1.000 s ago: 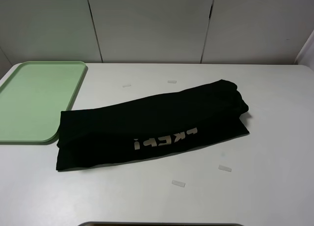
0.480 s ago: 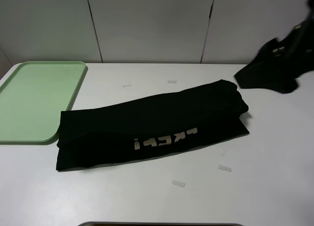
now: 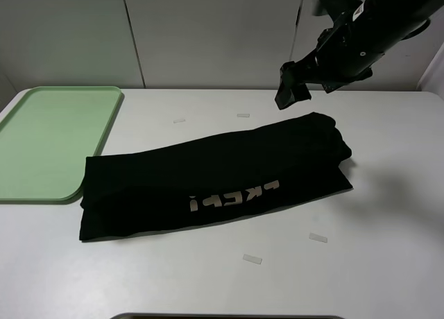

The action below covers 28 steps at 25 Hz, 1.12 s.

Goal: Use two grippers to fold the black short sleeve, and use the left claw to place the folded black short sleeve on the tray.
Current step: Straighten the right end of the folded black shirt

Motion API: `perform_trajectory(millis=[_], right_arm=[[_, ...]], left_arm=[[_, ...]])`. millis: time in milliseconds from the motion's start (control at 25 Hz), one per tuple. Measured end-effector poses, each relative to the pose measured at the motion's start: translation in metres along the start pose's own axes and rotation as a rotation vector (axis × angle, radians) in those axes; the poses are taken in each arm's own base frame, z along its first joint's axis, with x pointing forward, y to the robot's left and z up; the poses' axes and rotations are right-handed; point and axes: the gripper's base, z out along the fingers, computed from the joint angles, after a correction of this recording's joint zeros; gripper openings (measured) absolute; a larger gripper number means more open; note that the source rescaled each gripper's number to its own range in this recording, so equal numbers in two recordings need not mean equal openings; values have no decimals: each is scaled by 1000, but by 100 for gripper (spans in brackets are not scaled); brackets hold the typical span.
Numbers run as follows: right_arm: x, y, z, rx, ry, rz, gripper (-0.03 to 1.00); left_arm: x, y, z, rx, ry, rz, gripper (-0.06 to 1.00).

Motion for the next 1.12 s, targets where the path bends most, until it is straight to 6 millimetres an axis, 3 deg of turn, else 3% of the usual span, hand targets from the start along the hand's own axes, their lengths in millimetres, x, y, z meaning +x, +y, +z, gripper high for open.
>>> perform_trajectory(millis=[280,600,840,1120], right_arm=[[-27,-65,49,-23,44,137,100],[-4,-137,97,-98,176,267,100],[14,-157,120,-121,233,247,100],[27,-163,141,-141,278,260,100]], left_arm=[[0,0,0,0,0,0,100],[0,0,0,0,0,0,100],[0,0,0,0,0,0,100],[0,0,0,0,0,0,100]])
